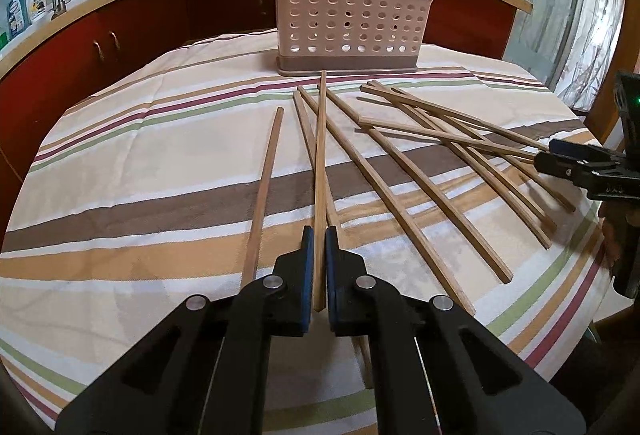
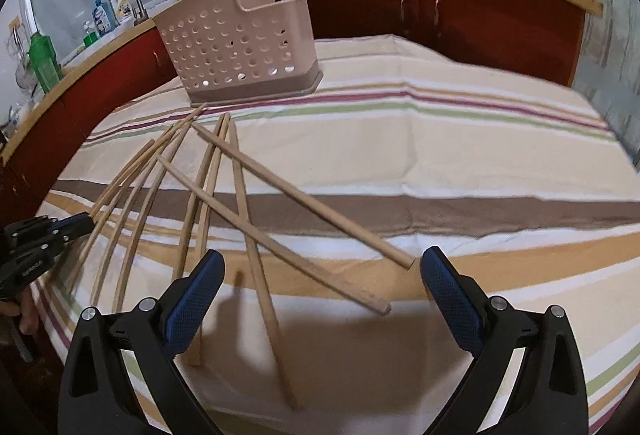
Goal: Organize utensils
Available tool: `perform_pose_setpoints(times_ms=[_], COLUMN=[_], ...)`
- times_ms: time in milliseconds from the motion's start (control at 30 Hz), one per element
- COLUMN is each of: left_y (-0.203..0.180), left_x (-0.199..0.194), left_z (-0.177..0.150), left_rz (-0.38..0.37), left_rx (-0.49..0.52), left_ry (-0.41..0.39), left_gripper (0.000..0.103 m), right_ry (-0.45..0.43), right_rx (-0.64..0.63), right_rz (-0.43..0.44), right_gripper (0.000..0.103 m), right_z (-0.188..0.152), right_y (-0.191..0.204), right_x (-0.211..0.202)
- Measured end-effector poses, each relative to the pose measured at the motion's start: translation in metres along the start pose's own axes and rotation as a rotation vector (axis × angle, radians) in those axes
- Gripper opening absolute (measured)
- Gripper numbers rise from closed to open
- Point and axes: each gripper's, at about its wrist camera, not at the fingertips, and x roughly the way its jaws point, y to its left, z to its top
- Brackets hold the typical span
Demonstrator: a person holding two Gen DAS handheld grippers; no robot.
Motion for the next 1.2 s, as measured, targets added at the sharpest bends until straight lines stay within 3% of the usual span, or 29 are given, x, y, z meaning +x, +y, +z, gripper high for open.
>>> perform_pose_setpoints(times_ms=[67,233,300,567,667,867,1033,1200], left_y=[0.001,0.002,0.002,0.002,0.003,0.004,0.004,0.002], left_x=[0.0,0.001,0.001,0.001,0.001,0.001,0.001,0.001], left_z=[-0.001,0.0,0.0,-0.001,-0.002,-0.002,-0.002,-0.002], left_rz=[0.001,0.005,0.005,0.004,0.003,0.004,0.004,0.003], left_rx=[-0.006,-0.016,-0.019,-0.025,-0.027,-0.028,-0.032,-0.029], left_ry=[0.001,0.0,0.0,0.0,-0.001,0.0,0.0,-0.002], left_gripper=[0.006,0.006,0.006,0.006,0.006,0.006,0.006,0.006], right_ry=[0.004,0.015,0.029,0.046,0.055,0.036,-0.032,-0.095], right_rx=[-0.003,-0.012,-0.004,-0.072,-0.09,-0.117,-0.09,-0.07], right_rz=[0.004,0.011,0.046,0.043,0.08,0.066,0.08,0.04], right_gripper=[0.092,0.056,0.049,0.043,0.026,0.018,0.011,0.008], right_z=[-0.002,-0.005,-0.006,-0.017,-0.02,-0.022,-0.022,-0.02], right_y=[0.001,0.001,-0.001,0.007,0.01,0.014,0.009,0.001], right_x=[-0.001,-0.007,-0.009,-0.017,-0.019,-0.017,-0.032,-0.044])
